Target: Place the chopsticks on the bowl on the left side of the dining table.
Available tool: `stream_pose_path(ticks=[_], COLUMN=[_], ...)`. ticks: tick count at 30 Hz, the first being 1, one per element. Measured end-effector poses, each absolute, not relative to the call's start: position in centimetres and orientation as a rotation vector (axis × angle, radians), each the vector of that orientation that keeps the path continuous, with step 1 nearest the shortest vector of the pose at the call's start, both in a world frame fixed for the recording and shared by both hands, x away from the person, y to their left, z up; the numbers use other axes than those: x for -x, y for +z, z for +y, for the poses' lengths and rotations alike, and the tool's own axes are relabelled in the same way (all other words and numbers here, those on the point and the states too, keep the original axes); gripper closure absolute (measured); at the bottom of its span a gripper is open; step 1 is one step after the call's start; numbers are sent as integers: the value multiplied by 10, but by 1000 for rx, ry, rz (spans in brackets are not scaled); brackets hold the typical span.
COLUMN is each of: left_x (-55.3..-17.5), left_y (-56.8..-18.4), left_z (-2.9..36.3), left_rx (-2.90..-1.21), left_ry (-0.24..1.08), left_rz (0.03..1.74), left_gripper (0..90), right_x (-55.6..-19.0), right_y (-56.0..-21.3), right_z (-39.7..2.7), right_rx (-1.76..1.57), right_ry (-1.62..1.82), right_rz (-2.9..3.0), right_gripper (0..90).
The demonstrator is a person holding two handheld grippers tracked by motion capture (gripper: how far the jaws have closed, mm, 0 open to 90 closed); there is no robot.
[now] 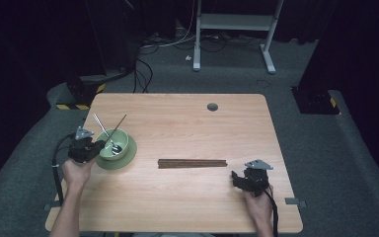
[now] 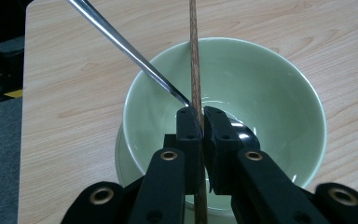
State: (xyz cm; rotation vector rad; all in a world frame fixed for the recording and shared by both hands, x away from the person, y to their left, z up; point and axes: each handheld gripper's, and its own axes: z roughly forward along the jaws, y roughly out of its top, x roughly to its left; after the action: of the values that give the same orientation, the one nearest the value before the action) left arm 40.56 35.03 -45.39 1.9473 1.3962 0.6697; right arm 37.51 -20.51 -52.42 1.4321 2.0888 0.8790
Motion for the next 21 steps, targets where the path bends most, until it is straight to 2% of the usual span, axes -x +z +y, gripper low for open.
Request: stream_pose_path(ticks=[21], left_x=[-412], left_y=[-455], left_z=[355], left_rx=[-1928], left_ry=[654], left_rz=[1409], left_gripper=[833], right_x=[-375], right_y=[-524], right_z=[-205], right_rx=[-1431], right_ry=[879], right_rz=[2089], right_gripper=[248])
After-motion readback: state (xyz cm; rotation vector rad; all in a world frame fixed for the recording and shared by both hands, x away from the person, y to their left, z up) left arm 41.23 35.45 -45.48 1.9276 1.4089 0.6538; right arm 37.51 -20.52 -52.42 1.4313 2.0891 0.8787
